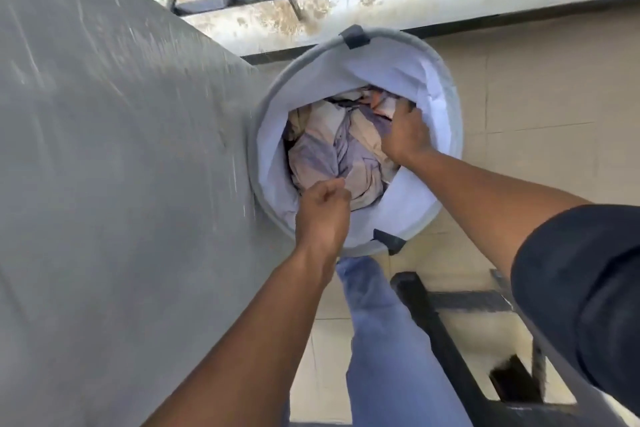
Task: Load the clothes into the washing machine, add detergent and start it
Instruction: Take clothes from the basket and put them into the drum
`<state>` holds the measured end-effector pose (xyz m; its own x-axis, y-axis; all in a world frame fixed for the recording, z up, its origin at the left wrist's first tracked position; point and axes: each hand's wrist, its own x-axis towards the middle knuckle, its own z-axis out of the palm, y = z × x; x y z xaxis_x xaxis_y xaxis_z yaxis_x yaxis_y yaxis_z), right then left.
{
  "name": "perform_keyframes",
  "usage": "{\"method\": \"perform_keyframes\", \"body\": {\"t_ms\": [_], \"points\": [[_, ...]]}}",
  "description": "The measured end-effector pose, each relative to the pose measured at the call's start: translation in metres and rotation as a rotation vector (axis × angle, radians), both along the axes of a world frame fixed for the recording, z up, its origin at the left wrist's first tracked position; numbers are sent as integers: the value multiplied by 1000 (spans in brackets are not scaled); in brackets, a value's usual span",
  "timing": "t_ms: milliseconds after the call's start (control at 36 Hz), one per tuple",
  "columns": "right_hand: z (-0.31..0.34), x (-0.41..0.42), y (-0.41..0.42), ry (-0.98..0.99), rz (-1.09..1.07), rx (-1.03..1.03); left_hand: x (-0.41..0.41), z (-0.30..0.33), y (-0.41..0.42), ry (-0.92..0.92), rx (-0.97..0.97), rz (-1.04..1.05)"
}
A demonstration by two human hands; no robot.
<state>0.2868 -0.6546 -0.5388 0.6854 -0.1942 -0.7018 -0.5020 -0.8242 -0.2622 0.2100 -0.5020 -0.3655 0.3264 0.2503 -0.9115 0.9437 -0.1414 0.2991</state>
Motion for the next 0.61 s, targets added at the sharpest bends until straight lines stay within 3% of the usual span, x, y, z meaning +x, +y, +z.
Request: {"method": "perform_keyframes", "body": {"t_ms": [222, 444, 611], "points": [[36, -14, -3, 3, -142, 125, -1, 18, 1, 4, 37, 15], [143, -57, -9, -80, -255, 206, 19, 90, -8, -151, 19, -230], [245, -84, 16, -252, -365, 463, 21, 162, 4, -240, -36, -369]]}}
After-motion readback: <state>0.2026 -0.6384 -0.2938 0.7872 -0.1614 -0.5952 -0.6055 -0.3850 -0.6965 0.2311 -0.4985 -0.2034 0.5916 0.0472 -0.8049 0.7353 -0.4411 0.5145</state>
